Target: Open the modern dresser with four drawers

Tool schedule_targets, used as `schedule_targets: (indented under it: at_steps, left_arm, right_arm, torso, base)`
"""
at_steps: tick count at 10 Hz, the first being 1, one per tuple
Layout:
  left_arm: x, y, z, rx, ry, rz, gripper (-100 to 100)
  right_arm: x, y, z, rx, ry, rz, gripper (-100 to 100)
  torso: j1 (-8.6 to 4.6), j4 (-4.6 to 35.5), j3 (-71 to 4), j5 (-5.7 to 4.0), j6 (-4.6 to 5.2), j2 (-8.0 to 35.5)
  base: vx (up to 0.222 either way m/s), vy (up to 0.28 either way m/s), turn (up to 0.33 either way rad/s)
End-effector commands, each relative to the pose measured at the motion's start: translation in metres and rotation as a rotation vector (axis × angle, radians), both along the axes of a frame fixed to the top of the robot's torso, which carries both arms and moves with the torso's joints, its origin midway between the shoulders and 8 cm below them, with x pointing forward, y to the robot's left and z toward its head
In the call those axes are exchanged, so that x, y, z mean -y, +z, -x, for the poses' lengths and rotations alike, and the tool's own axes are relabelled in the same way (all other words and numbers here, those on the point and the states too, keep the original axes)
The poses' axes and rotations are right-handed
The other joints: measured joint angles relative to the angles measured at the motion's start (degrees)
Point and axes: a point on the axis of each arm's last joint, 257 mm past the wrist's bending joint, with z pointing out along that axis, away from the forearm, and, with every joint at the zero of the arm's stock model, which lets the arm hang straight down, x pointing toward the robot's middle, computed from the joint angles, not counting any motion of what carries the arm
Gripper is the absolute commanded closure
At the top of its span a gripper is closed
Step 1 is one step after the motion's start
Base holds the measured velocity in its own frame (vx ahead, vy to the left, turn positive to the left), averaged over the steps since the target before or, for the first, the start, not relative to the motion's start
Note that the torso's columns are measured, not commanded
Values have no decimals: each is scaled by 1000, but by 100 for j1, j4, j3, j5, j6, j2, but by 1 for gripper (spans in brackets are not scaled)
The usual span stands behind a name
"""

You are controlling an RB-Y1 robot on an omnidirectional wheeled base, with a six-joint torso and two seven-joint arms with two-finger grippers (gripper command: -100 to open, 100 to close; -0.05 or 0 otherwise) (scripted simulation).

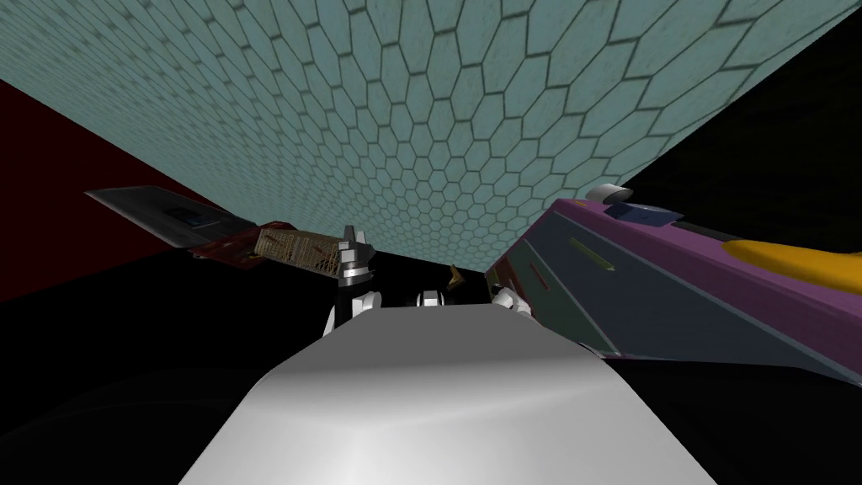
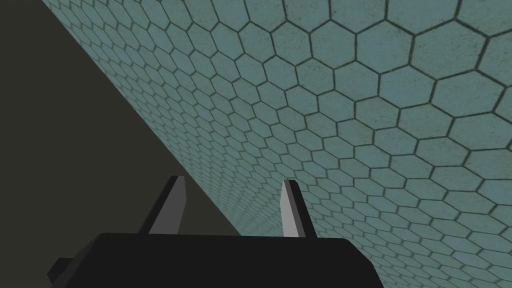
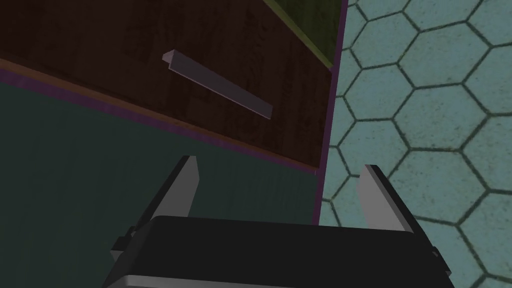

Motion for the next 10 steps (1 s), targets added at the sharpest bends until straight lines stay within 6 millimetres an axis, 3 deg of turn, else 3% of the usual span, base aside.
schedule_targets:
  at_steps: [1, 3, 4, 5, 6, 7, 8, 10]
  left_arm:
    - [0, 0, 0, 0, 0, 0, 0]
    - [0, 0, 0, 0, 0, 0, 0]
    - [0, 0, 0, 0, 0, 0, 0]
    - [0, 0, 0, 0, 0, 0, 0]
    - [0, 0, 0, 0, 0, 0, 0]
    - [0, 0, 0, 0, 0, 0, 0]
    - [0, 0, 0, 0, 0, 0, 0]
    - [0, 0, 0, 0, 0, 0, 0]
  right_arm:
    - [41, 0, 45, -104, -71, 88, -100]
    - [43, 1, 49, -113, -84, 96, -100]
    - [66, 6, 75, -174, -126, 152, -100]
    - [67, 6, 77, -178, -130, 154, -100]
    - [86, 14, 98, -225, -166, 207, -100]
    - [89, 12, 105, -240, -174, 211, -100]
    - [105, 23, 121, -277, -204, 260, -100]
    - [109, 21, 132, -299, -216, 266, -100]
  torso:
    - [-1, 0, 2, 0, 3, 5]
    - [3, 1, 3, 1, 2, 7]
    - [-3, 3, 7, 0, 3, 14]
    - [0, 1, 3, 0, -1, 3]
    - [1, -1, -2, 1, 2, -1]
    - [4, -2, -5, 2, -1, -8]
    - [1, -3, -4, 0, 4, -4]
    - [0, 0, 1, 0, 1, 4]
  base:
    - [64, 36, 111]
    - [35, 23, 28]
    - [38, 23, 112]
    - [43, 22, 64]
    - [58, 34, 112]
    - [62, 23, 51]
    - [73, 35, 87]
    - [36, 17, 31]
